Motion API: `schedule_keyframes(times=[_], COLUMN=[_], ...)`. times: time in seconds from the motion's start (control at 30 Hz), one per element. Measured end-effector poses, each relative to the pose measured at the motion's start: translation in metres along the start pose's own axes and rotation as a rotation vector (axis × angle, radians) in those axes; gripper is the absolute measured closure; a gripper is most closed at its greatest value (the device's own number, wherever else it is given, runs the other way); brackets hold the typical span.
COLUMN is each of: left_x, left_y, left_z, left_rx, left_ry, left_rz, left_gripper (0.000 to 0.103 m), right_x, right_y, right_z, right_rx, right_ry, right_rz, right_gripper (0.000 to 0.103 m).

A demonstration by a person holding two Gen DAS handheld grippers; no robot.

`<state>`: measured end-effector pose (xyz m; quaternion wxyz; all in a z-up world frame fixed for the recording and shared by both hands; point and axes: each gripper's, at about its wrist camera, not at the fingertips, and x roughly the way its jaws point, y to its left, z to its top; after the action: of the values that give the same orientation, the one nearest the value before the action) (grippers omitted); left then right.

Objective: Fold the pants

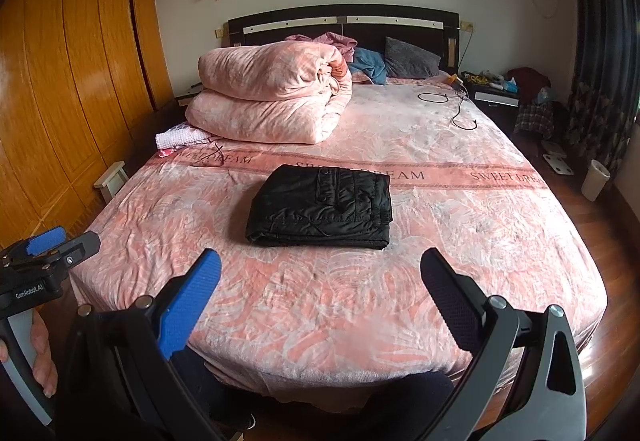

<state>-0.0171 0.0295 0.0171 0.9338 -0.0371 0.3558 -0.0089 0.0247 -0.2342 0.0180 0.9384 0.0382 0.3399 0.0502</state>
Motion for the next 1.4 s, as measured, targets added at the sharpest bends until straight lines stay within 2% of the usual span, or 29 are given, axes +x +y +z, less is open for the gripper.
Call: schedule_keyframes(times=[0.5, 0.8, 1.0, 1.2, 1.4], left_x=[0.010, 0.016, 0.015, 0.012, 0.009], left_y=[0.003, 0.000, -0.003, -0.006, -0.007], left_z=[0.005, 0.006, 0.011, 0.012, 0.013], left_rx=[0.018, 0.015, 0.038, 0.032, 0.042], left_ry=[-0.013, 0.010, -0.011, -0.034, -0.057], left_rz=[0.009, -0.021, 0.001, -0.053, -0.030], left_gripper=[0.004, 0.004, 0.004, 0.004, 0.004], right_x=[0.008, 0.011, 0.013, 0.014, 0.014], right_y=[-0.003, -0.002, -0.002, -0.003, -0.005], right_z=[-0.004, -0.006, -0.008, -0.009, -0.010], right_rx=[-0.015, -0.015, -0.014, -0.012, -0.003], right_ry=[0.005, 0.010, 0.014, 0.015, 0.012], right_rz=[-0.016, -0.020, -0.022, -0.023, -0.031], right_gripper=[0.003, 0.003, 0.003, 0.003, 0.003])
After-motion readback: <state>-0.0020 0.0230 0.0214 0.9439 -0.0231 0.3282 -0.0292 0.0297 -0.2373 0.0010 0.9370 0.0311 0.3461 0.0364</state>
